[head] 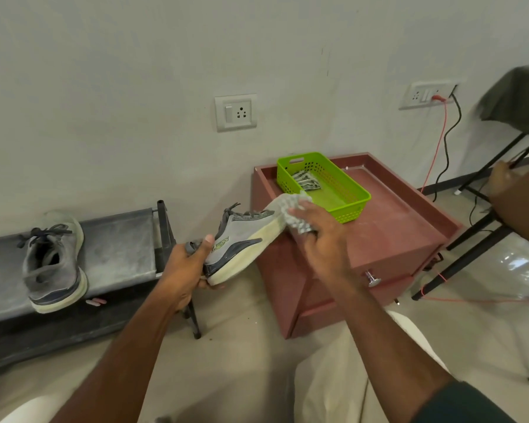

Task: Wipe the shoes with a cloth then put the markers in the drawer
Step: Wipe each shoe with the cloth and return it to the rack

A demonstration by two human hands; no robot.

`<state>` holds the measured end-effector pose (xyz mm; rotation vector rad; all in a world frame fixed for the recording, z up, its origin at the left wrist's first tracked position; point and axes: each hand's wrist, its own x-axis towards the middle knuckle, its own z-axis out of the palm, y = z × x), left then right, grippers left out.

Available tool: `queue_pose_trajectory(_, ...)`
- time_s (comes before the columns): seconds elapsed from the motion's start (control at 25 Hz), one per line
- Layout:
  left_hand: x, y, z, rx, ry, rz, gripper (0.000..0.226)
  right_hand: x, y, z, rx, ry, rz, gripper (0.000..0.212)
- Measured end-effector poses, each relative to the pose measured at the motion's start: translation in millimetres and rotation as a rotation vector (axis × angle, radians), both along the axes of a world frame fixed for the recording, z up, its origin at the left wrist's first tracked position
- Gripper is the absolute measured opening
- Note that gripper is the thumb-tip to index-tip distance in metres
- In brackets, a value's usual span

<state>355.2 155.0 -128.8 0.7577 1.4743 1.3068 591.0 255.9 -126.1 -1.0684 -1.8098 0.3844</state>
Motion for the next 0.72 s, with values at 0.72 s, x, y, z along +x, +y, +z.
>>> queue_pose_trajectory(0.72, 1.7, 42.0, -15.4, 0.245, 0.251, -0.075, 0.029, 51.9, 20.4, 5.3, -0.343, -0.170, 0.016, 0.054)
